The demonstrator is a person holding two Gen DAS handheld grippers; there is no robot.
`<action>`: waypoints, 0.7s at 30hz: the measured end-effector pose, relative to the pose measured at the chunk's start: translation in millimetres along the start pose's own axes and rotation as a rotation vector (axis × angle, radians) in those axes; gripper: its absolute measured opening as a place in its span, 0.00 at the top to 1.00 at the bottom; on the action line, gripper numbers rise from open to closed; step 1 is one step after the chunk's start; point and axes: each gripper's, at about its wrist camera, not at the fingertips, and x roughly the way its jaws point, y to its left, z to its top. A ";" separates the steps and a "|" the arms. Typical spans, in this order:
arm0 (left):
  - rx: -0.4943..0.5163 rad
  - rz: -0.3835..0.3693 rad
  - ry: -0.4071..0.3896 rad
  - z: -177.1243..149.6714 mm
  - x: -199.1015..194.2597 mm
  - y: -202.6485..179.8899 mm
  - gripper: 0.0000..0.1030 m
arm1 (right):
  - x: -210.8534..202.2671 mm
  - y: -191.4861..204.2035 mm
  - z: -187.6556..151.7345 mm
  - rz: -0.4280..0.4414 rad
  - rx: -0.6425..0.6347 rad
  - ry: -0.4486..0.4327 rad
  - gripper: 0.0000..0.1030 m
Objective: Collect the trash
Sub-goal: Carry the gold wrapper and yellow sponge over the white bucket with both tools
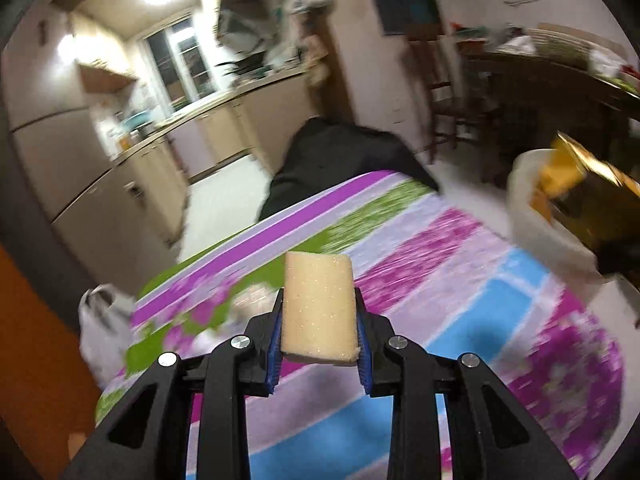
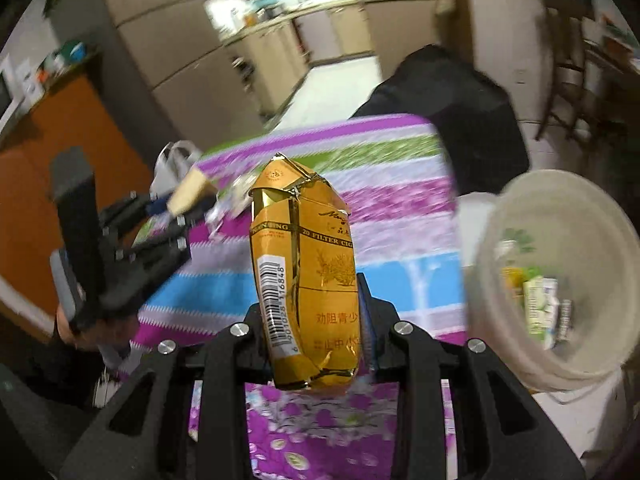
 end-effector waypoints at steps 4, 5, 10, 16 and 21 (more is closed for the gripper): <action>0.055 -0.089 -0.021 28.8 0.7 -44.0 0.70 | -24.7 -31.1 5.9 -0.051 0.068 -0.048 0.71; 0.068 -0.106 -0.023 35.2 2.5 -52.1 0.70 | -33.6 -40.9 7.7 -0.077 0.086 -0.061 0.71; 0.150 -0.211 -0.017 78.5 16.9 -99.4 0.70 | -54.5 -86.6 18.5 -0.213 0.161 -0.065 0.71; 0.286 -0.361 -0.023 140.1 32.1 -165.4 0.70 | -66.4 -144.9 23.2 -0.378 0.242 -0.004 0.71; 0.328 -0.554 0.045 184.2 58.2 -211.2 0.70 | -66.4 -178.9 24.2 -0.451 0.279 0.042 0.71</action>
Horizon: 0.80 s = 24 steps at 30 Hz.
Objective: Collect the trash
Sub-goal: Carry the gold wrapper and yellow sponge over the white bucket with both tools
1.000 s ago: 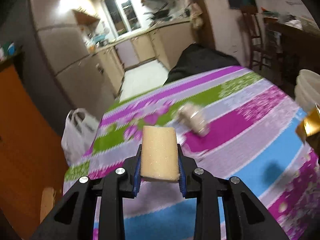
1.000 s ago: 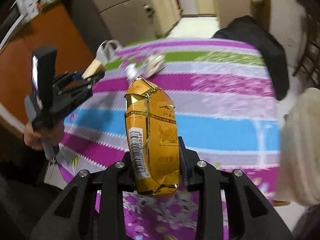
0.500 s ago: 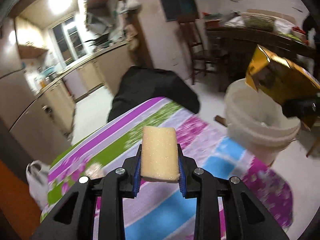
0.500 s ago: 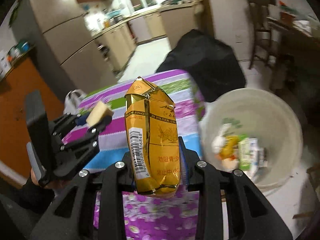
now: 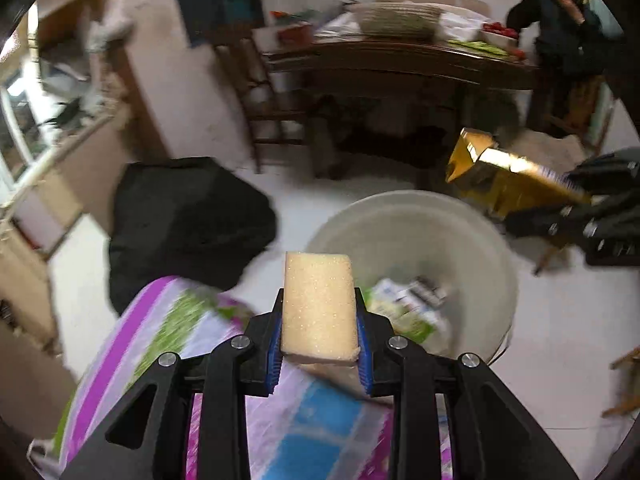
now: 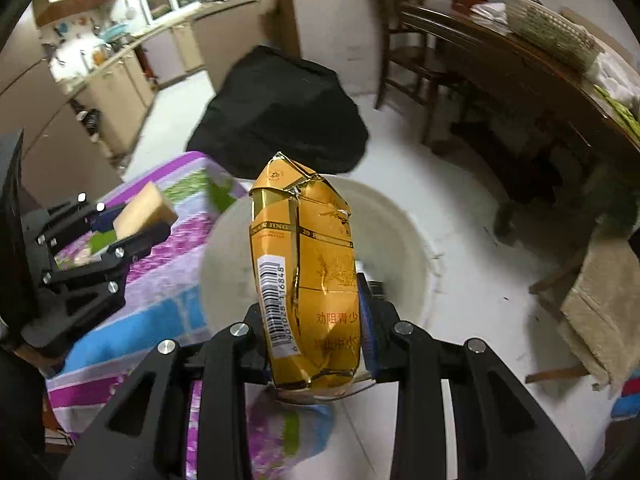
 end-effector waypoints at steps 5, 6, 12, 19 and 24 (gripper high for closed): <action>0.038 -0.105 0.057 38.8 41.3 -10.0 0.70 | 15.2 -17.5 9.1 -0.065 0.009 0.059 0.71; 0.048 -0.123 0.070 44.5 48.8 -11.4 0.70 | 19.2 -19.5 10.1 -0.070 0.011 0.075 0.71; 0.106 -0.178 0.167 60.3 96.4 -14.4 0.70 | 42.9 -32.3 18.2 -0.033 0.052 0.157 0.71; 0.114 -0.178 0.257 41.4 141.3 -12.6 0.70 | 69.7 -35.9 15.5 0.001 0.077 0.230 0.71; 0.115 -0.176 0.268 22.4 147.3 -7.8 0.70 | 82.5 -38.0 15.8 0.033 0.110 0.273 0.71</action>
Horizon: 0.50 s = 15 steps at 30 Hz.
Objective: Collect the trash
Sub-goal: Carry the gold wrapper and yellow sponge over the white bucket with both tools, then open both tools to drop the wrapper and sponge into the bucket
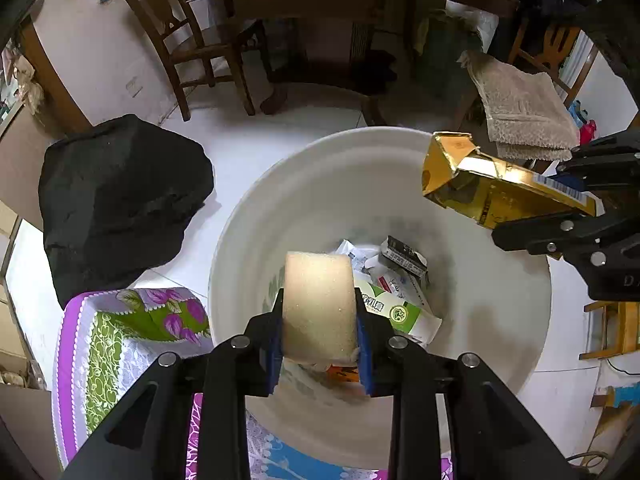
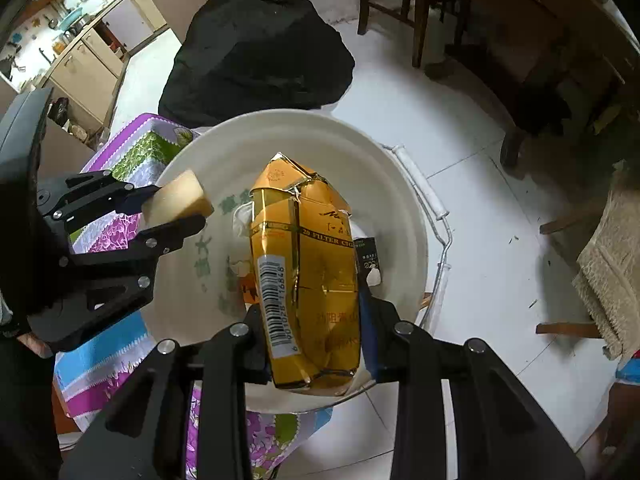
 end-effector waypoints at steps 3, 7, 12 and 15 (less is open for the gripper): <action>-0.001 0.006 0.003 -1.6 2.6 1.1 0.70 | 3.1 0.9 2.7 0.005 0.005 0.013 0.71; 0.015 0.015 0.010 -2.5 5.5 -2.7 0.70 | 6.5 3.4 8.7 -0.005 -0.010 0.036 0.70; 0.010 0.052 -0.006 1.2 2.6 -4.0 0.65 | 7.0 3.4 14.9 -0.052 -0.027 0.026 0.64; 0.007 0.064 -0.015 0.6 2.2 -1.5 0.57 | 8.3 2.0 14.7 -0.064 -0.031 0.021 0.50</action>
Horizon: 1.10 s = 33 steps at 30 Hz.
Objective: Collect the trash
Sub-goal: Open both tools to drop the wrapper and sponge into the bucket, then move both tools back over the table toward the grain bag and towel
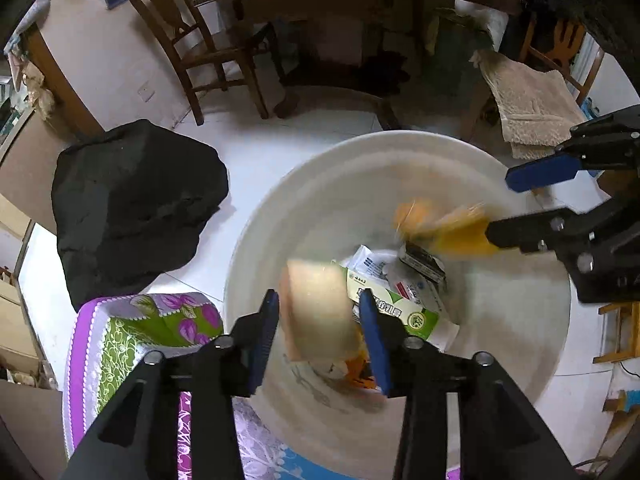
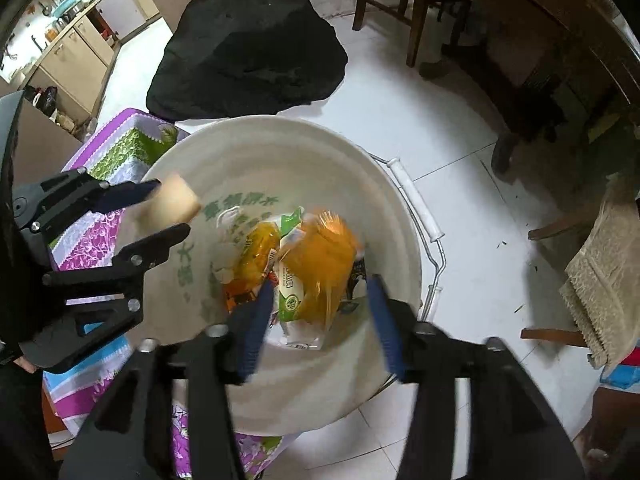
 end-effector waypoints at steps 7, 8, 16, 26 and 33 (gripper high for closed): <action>-0.006 0.008 0.008 -4.8 2.1 4.0 0.56 | 5.9 0.1 -1.8 -0.012 -0.011 0.008 0.50; -0.002 0.010 0.007 -5.6 1.8 3.0 0.56 | 5.9 0.4 -2.2 -0.009 -0.012 0.007 0.50; -0.027 0.017 -0.037 -12.9 -10.1 4.2 0.55 | -1.6 6.6 -6.1 0.005 -0.013 -0.025 0.50; -0.214 0.277 -0.297 -96.3 -70.6 12.6 0.35 | -58.5 45.9 -63.6 0.091 0.074 -0.502 0.47; -0.426 0.411 -0.362 -219.3 -117.4 41.8 0.28 | -48.7 117.0 -114.9 0.173 0.005 -0.673 0.37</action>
